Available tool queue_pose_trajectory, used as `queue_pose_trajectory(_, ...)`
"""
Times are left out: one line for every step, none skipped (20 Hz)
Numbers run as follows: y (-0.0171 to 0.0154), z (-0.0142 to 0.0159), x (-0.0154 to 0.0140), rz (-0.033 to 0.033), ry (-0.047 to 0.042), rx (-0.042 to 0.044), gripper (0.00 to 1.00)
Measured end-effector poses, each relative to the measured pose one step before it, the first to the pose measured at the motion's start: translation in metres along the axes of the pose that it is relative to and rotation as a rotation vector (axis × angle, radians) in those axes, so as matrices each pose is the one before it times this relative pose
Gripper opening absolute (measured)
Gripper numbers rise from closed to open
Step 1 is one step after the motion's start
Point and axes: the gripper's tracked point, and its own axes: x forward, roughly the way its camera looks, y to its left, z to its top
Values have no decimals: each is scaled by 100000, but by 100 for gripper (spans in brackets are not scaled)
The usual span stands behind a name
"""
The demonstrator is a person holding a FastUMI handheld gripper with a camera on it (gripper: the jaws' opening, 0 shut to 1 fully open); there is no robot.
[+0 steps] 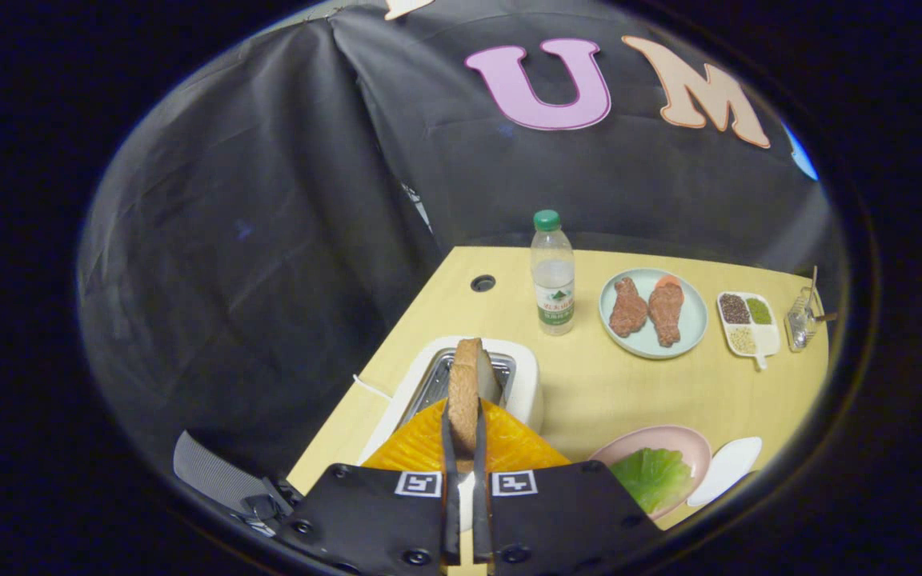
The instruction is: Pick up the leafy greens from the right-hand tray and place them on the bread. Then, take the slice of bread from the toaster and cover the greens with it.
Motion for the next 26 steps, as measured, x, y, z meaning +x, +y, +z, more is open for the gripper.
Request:
queue_pose_trajectory(-101,647,-728,784,-1774,1148,9)
queue_pose_trajectory(-100,746,-830,925,-2009,1329,9)
queue_pose_trajectory(-82,814,-780,1043,-1992,1650,9)
queue_pose_trajectory(122,848,-914,1331,-2106,1770,9)
queue_pose_trajectory(-85,944,-858,1290,-1885,1837,9)
queue_pose_trajectory(-282,833,-985,318,-2348,1103,8)
queue_pose_trajectory(-470,1040,-973,183,-2580,741,8)
queue_pose_trajectory(-395,839,-1018,309,-2237,1206,9)
queue_pose_trajectory(-537,903,-982,335,-2351,1634,9)
queue_pose_trajectory(-673,694,-917,65,-2329,2083,9)
queue_pose_trajectory(-1054,795,-935,-627,-2217,1659,9)
queue_pose_trajectory(-1464,688,-534,-1945,-1410,857,9)
queue_pose_trajectory(-1803,236,-687,-2533,-1328,204,9)
queue_pose_trajectory(-1673,-177,-281,-2430,-754,238,9)
queue_pose_trajectory(-1808,-353,-233,-1808,230,556,9)
queue_pose_trajectory(-1383,-752,-367,-1339,1012,1183,9)
queue_pose_trajectory(-1566,-865,-243,-892,1518,2157,9)
queue_pose_trajectory(-1390,-859,-236,-1043,1406,2012,9)
queue_pose_trajectory(-1495,-929,-107,-1128,1188,1714,9)
queue_pose_trajectory(-1332,-1035,-26,-168,1233,1204,8)
queue_pose_trajectory(-1496,-1006,25,-1600,1657,1178,9)
queue_pose_trajectory(-1027,-1353,-108,-238,1923,1338,9)
queue_pose_trajectory(-1079,-1192,227,-738,1968,1891,9)
queue_pose_trajectory(-601,-1202,199,907,1866,1891,9)
queue_pose_trajectory(-397,-1122,370,1260,1678,1864,9)
queue_pose_trajectory(47,-972,116,2348,1533,1470,9)
